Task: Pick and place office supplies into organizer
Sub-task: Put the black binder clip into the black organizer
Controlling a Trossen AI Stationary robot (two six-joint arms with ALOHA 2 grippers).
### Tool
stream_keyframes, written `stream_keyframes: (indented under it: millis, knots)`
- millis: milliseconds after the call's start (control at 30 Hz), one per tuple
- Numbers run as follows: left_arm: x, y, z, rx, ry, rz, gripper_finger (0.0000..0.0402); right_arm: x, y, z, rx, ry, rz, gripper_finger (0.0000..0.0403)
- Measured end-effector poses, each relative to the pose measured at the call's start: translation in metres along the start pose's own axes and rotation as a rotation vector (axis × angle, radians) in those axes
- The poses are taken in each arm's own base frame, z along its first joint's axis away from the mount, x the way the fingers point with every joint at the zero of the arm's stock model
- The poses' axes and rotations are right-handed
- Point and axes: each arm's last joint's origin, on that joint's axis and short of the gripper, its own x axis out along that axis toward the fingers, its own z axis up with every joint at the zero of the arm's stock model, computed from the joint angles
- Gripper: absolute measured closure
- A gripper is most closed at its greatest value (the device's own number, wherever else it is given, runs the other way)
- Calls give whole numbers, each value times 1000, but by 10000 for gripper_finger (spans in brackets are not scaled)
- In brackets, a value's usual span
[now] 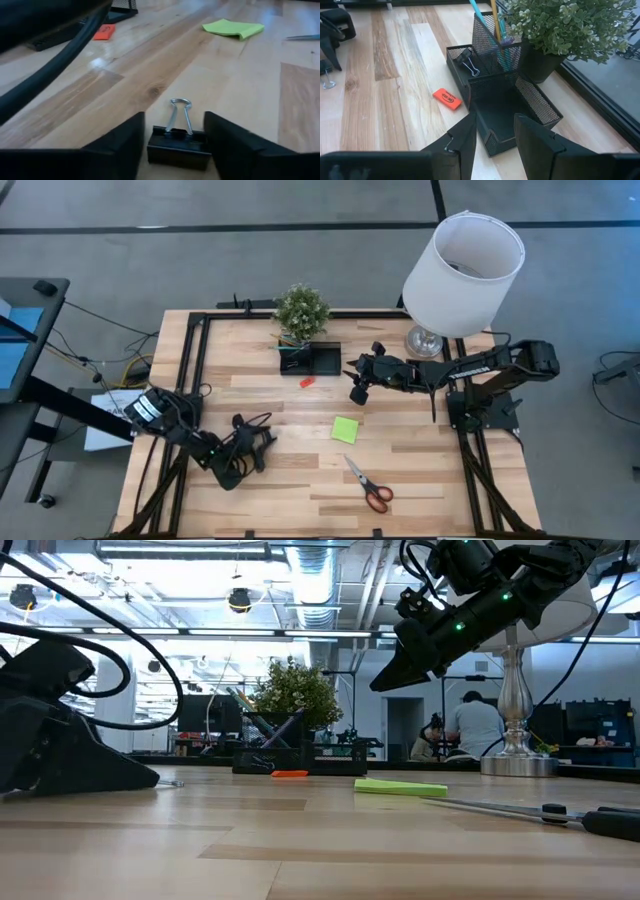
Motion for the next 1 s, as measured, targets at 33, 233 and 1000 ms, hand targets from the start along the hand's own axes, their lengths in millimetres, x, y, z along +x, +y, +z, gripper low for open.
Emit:
stream_keyframes:
  millis: [33, 233, 1000]
  knots:
    - [1, 0, 1, -6, -5, 4, 225, 0, 0, 0, 0, 0, 0, 276]
    - [9, 0, 7, -64, -20, 27, 268, 0, 0, 0, 0, 0, 0, 276]
    - [87, 81, 142, 0, -19, 147, 268, 0, 0, 0, 0, 0, 0, 276]
